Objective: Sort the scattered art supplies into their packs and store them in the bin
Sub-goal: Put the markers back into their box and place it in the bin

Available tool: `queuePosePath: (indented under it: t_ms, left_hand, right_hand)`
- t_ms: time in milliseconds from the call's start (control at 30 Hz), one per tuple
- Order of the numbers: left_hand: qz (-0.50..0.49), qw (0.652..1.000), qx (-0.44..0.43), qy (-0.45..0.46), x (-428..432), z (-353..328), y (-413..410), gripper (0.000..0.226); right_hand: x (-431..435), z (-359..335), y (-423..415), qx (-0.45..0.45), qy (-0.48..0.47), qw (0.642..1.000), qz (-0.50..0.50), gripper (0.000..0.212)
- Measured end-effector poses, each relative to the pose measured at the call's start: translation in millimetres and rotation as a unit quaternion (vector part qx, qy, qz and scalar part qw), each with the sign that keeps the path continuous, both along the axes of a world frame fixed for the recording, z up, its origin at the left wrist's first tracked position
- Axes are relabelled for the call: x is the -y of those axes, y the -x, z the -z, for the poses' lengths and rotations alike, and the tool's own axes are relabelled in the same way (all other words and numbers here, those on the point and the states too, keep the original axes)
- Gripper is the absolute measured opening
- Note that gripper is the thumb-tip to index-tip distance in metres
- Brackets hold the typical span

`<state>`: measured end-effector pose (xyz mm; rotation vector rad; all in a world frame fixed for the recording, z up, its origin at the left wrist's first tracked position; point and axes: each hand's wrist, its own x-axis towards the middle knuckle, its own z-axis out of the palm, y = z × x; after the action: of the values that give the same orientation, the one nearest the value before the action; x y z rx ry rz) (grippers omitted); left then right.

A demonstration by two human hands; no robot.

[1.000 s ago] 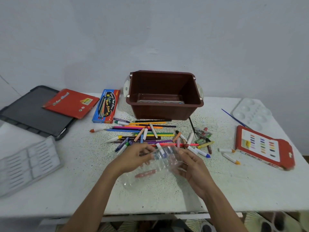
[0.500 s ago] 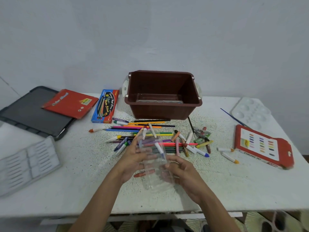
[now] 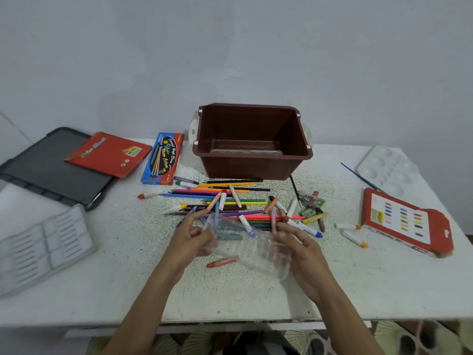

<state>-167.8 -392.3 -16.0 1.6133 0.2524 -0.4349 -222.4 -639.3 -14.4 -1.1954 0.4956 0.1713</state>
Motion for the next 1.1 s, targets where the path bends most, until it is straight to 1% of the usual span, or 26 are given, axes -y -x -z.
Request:
queuePosePath:
  t_ms: [67, 133, 167, 267, 333, 400, 533, 600, 667, 767, 900, 1033, 1100]
  left_hand:
    - [0.049, 0.998, 0.015, -0.029, -4, 2, 6, 0.051]
    - [0.080, 0.995, 0.032, -0.055, -5, 4, 11, 0.047]
    - [0.085, 0.994, 0.040, -0.061, -5, 4, 13, 0.044]
    - [0.077, 0.992, 0.061, -0.075, -5, 5, 17, 0.033]
    - [0.075, 0.990, 0.075, -0.097, -7, 7, 19, 0.031]
    - [0.075, 0.984, 0.087, -0.136, -11, 9, 22, 0.030]
    - [0.086, 0.962, 0.116, -0.233, -18, 12, 29, 0.030]
    - [0.111, 0.949, 0.125, -0.266, -20, 13, 35, 0.031]
    - [0.133, 0.946, 0.116, -0.272, -21, 14, 42, 0.032]
    - [0.159, 0.943, 0.105, -0.273, -23, 19, 53, 0.027]
    - [0.208, 0.921, 0.103, -0.313, -25, 25, 59, 0.024]
    - [0.202, 0.895, 0.149, -0.369, -19, 28, 60, 0.023]
    - [0.179, 0.891, 0.175, -0.379, -15, 29, 58, 0.022]
  right_hand:
    - [1, -1, 0, 0.013, -0.012, 0.999, 0.027, 0.039]
    - [1, -2, -1, 0.024, -0.020, 0.998, 0.045, 0.048]
    - [0, -2, 0, 0.027, -0.023, 0.998, 0.054, 0.046]
    - [-1, -1, 1, 0.033, -0.014, 0.996, 0.078, 0.027]
    - [-2, 2, 4, 0.034, 0.044, 0.996, 0.075, 0.018]
    - [-2, 7, 9, 0.036, 0.129, 0.989, 0.062, 0.014]
    - [2, 16, 16, 0.040, 0.296, 0.954, 0.033, 0.014]
    - [8, 19, 20, 0.041, 0.357, 0.933, -0.012, 0.014]
    - [13, 22, 25, 0.034, 0.387, 0.920, -0.053, 0.012]
    - [16, 25, 32, 0.018, 0.410, 0.908, -0.084, 0.007]
    - [20, 25, 39, 0.022, 0.491, 0.860, -0.135, 0.012]
    - [20, 28, 39, 0.014, 0.535, 0.829, -0.165, 0.010]
    - [19, 30, 36, 0.020, 0.544, 0.824, -0.157, 0.009]
